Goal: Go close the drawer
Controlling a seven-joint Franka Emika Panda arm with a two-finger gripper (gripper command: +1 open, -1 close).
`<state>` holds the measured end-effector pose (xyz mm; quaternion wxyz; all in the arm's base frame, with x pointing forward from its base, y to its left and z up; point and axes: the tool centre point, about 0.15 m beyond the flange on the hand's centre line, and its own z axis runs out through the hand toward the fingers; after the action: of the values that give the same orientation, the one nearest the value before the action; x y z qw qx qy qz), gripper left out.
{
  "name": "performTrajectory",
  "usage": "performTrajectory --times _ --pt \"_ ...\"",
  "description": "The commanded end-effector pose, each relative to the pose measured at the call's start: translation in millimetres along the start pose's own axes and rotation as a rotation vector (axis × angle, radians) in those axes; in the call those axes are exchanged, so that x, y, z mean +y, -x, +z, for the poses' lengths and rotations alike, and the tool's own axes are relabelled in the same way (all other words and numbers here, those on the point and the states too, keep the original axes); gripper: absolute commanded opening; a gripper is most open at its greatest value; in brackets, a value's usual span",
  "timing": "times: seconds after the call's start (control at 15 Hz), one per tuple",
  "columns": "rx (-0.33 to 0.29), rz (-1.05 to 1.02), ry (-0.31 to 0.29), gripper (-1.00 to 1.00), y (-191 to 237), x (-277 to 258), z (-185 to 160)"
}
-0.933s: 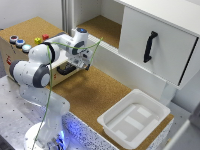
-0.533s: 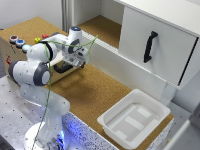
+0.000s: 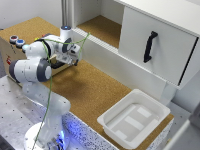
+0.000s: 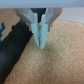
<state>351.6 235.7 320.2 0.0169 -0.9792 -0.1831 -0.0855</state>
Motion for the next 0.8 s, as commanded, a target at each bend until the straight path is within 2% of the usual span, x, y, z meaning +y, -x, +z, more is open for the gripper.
performTrajectory --times 0.0,0.47,0.6,0.73 --pt "-0.003 -0.026 -0.003 -1.0 -34.1 -31.1 0.3" --pt "0.002 0.009 -0.091 -1.0 -59.1 -63.3 10.1" --pt "0.017 -0.005 -0.099 -1.0 -64.9 -72.2 5.2" --pt "0.051 0.019 -0.062 -1.0 -65.2 -62.7 -9.9"
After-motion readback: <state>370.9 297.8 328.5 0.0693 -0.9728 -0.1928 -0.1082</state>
